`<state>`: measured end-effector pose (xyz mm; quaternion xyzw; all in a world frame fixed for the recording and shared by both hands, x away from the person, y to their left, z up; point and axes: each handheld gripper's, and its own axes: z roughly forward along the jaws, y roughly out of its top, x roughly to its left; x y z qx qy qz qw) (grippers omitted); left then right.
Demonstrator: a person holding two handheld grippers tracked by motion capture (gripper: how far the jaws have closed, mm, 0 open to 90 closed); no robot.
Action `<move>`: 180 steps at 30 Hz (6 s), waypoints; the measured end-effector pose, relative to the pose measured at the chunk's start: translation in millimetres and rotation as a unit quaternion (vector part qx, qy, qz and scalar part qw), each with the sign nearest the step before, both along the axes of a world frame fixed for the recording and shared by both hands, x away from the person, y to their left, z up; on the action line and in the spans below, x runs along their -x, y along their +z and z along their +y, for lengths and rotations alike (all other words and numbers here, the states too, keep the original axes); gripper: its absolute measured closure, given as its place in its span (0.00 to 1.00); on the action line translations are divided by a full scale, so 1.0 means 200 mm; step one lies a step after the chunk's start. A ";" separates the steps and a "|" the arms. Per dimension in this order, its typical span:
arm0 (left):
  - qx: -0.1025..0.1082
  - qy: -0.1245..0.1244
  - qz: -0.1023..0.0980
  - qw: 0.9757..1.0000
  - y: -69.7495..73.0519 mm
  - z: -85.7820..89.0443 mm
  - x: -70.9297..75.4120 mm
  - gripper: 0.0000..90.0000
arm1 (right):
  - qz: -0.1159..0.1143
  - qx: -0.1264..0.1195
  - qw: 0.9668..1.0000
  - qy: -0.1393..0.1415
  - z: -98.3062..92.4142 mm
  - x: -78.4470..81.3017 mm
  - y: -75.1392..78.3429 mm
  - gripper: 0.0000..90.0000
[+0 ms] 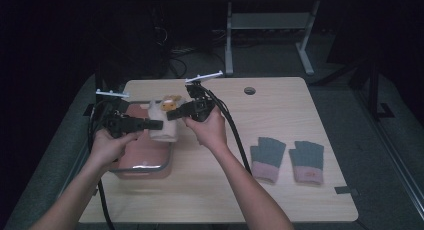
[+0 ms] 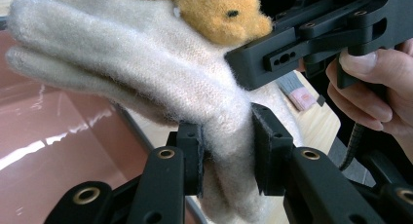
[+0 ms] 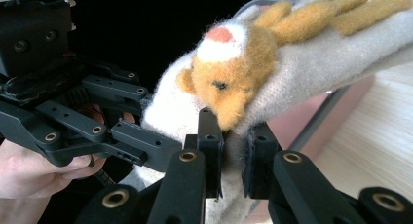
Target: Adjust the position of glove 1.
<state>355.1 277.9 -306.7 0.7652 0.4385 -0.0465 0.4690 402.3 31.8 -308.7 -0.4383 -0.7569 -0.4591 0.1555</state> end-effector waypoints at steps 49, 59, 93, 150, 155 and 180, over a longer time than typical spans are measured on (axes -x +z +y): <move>-0.056 0.051 0.062 0.995 -0.32 0.27 0.00 0.77 | 0.071 0.019 0.996 0.045 0.37 -0.12 -0.39 0.88; -0.081 0.062 0.084 0.991 -0.39 0.25 0.01 0.77 | 0.084 0.048 0.994 0.048 0.40 -0.11 -0.47 0.87; -0.152 0.102 0.115 0.976 -0.43 0.25 0.00 0.56 | 0.048 0.059 0.996 0.042 0.24 -0.05 -0.34 0.79; -0.166 0.025 0.030 0.985 -0.18 -0.09 -0.01 0.50 | 0.025 0.024 0.999 -0.013 -0.29 0.02 -0.32 0.61; -0.163 0.023 0.027 0.986 -0.17 -0.14 -0.01 0.45 | 0.030 0.023 0.999 -0.015 -0.35 0.02 -0.33 0.59; -0.128 -0.023 -0.013 0.991 -0.13 -0.47 0.01 0.37 | 0.031 0.015 0.998 -0.058 -0.72 0.10 -0.36 0.50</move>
